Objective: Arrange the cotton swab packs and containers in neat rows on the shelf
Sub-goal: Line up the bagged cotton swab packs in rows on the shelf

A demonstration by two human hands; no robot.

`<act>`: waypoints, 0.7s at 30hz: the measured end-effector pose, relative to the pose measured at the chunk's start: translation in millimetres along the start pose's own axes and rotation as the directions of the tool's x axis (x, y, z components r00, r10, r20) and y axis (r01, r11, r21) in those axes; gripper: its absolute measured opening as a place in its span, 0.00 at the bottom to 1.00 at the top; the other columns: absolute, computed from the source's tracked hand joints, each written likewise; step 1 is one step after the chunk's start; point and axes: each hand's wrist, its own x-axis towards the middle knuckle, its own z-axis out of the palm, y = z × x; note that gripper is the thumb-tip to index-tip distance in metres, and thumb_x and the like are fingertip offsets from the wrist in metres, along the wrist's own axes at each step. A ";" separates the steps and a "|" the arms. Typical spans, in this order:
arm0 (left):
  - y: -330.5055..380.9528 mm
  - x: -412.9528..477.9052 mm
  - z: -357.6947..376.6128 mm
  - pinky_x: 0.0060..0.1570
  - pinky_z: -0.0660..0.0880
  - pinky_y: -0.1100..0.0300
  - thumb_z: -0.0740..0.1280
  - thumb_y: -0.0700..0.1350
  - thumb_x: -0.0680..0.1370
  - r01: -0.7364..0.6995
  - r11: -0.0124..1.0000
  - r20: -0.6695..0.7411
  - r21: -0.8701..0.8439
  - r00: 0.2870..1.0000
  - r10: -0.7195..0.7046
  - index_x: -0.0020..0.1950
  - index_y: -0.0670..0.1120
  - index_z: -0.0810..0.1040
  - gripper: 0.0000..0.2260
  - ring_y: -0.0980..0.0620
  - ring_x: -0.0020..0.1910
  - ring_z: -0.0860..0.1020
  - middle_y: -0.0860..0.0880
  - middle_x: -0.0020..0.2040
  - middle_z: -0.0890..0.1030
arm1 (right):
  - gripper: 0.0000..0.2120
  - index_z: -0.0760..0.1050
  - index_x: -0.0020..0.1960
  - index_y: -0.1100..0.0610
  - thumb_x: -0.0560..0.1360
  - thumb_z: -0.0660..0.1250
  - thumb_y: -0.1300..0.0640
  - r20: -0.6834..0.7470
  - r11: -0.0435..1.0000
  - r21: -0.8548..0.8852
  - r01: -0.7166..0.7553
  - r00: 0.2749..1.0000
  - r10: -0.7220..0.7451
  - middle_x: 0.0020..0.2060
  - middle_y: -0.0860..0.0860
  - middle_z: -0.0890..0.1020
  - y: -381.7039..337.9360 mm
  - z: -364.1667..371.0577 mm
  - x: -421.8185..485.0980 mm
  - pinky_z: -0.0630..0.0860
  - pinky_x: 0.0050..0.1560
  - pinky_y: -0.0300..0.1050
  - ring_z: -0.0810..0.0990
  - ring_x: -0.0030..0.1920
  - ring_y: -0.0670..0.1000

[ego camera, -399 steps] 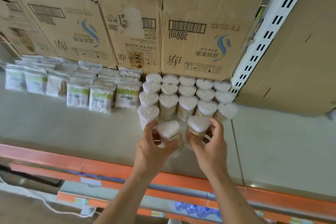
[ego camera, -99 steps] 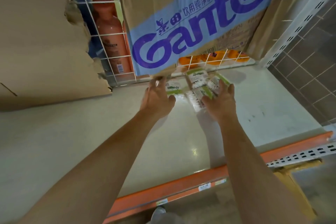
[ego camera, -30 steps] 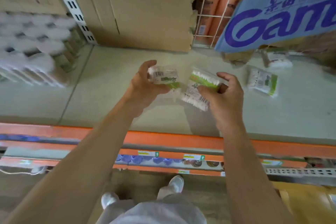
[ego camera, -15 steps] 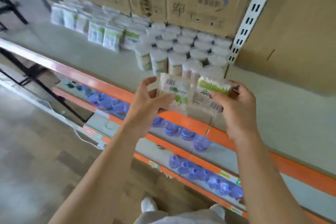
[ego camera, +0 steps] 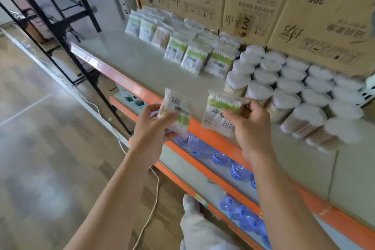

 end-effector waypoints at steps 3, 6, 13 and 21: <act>16.6 34.6 -4.7 0.39 0.80 0.52 0.72 0.36 0.72 -0.013 0.999 -0.024 0.043 1.000 0.014 0.54 0.42 0.70 0.15 0.43 0.43 0.82 0.41 0.47 0.80 | 0.11 0.77 0.46 0.53 0.65 0.75 0.55 0.010 0.998 -0.059 0.024 1.000 -0.023 0.34 0.47 0.80 4.0 31.0 21.1 0.76 0.39 0.49 0.77 0.34 0.46; 35.8 72.3 -2.1 0.46 0.77 0.50 0.72 0.35 0.71 -0.023 0.998 0.015 0.059 1.000 0.022 0.54 0.41 0.71 0.15 0.41 0.48 0.81 0.40 0.50 0.80 | 0.11 0.76 0.50 0.56 0.70 0.74 0.59 -0.023 0.992 -0.104 0.076 0.997 -0.079 0.29 0.40 0.75 5.5 58.7 44.6 0.71 0.34 0.37 0.72 0.30 0.41; 58.8 142.1 -11.7 0.45 0.76 0.52 0.68 0.31 0.65 0.024 0.999 0.100 -0.040 0.995 -0.020 0.55 0.40 0.72 0.20 0.45 0.46 0.81 0.41 0.50 0.81 | 0.09 0.71 0.43 0.54 0.72 0.71 0.61 -0.057 0.981 -0.167 0.095 0.993 -0.106 0.26 0.41 0.74 0.9 99.8 93.7 0.65 0.29 0.30 0.70 0.26 0.40; 84.7 220.1 -45.3 0.52 0.73 0.51 0.67 0.38 0.71 0.046 0.999 0.201 0.026 0.978 -0.050 0.56 0.42 0.77 0.13 0.45 0.50 0.79 0.40 0.51 0.82 | 0.07 0.73 0.46 0.58 0.71 0.71 0.62 -0.128 0.972 -0.230 0.043 0.989 -0.074 0.29 0.45 0.70 13.4 164.7 125.0 0.65 0.28 0.32 0.68 0.26 0.42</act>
